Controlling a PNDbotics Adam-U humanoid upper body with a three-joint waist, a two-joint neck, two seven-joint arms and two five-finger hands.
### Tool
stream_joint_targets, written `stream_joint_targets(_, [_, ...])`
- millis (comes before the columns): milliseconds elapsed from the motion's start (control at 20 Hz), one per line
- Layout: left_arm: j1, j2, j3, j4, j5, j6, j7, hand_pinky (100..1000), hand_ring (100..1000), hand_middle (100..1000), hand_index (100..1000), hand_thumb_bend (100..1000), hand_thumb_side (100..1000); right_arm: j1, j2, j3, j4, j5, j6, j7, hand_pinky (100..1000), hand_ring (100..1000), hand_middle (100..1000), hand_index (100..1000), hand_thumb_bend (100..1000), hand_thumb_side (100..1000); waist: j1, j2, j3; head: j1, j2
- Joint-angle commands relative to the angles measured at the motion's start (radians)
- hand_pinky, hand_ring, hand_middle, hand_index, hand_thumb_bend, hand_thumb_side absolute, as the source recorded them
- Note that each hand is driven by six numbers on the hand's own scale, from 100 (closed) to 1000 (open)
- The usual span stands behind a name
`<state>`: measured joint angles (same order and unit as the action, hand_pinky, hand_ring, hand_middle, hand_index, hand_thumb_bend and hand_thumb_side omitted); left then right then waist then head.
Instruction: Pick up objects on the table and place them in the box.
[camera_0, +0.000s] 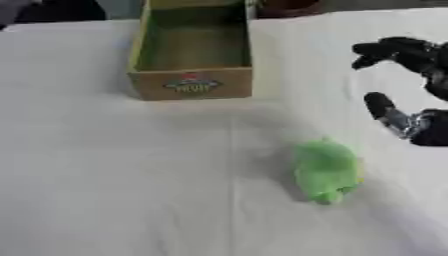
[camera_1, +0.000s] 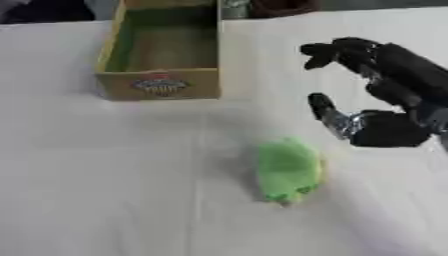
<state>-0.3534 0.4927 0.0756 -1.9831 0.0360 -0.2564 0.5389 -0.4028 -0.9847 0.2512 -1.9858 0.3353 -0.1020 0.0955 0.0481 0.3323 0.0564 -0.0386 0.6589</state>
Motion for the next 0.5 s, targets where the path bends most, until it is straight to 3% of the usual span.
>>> stream_joint_targets(50, [-0.013,0.017,0.000,-0.017,0.003,-0.001,-0.006,690,851,900,939,100,1000,-0.002,-0.027,0.005,-0.014,-0.030,0.031,-0.050,947,741,721,986,100,1000,-0.002,-0.020,0.003,-0.004,0.003])
stream_joint_targets(200, [-0.014,0.016,-0.001,-0.017,0.004,0.000,-0.009,690,850,899,939,100,1000,-0.005,-0.029,0.015,-0.014,-0.024,0.035,-0.062,932,786,720,964,100,1000,-0.001,-0.019,0.003,-0.005,0.003])
stream_joint_targets(300, [-0.014,0.015,-0.002,-0.017,0.005,0.000,-0.011,690,852,899,939,100,1000,-0.006,-0.029,0.018,-0.014,0.006,0.024,-0.054,930,820,725,946,211,1000,-0.001,-0.019,0.004,-0.005,0.004])
stream_joint_targets(400, [-0.015,0.015,-0.002,-0.017,0.006,0.001,-0.012,690,853,898,940,100,1000,-0.006,-0.027,0.028,-0.014,0.030,0.010,-0.016,940,848,761,962,269,799,-0.001,-0.019,0.005,-0.006,0.005])
stream_joint_targets(500, [-0.016,0.015,-0.003,-0.017,0.007,0.001,-0.013,690,854,898,940,100,1000,-0.007,-0.024,0.040,-0.014,0.032,-0.011,0.052,951,862,794,990,268,687,-0.001,-0.020,0.005,-0.006,0.010])
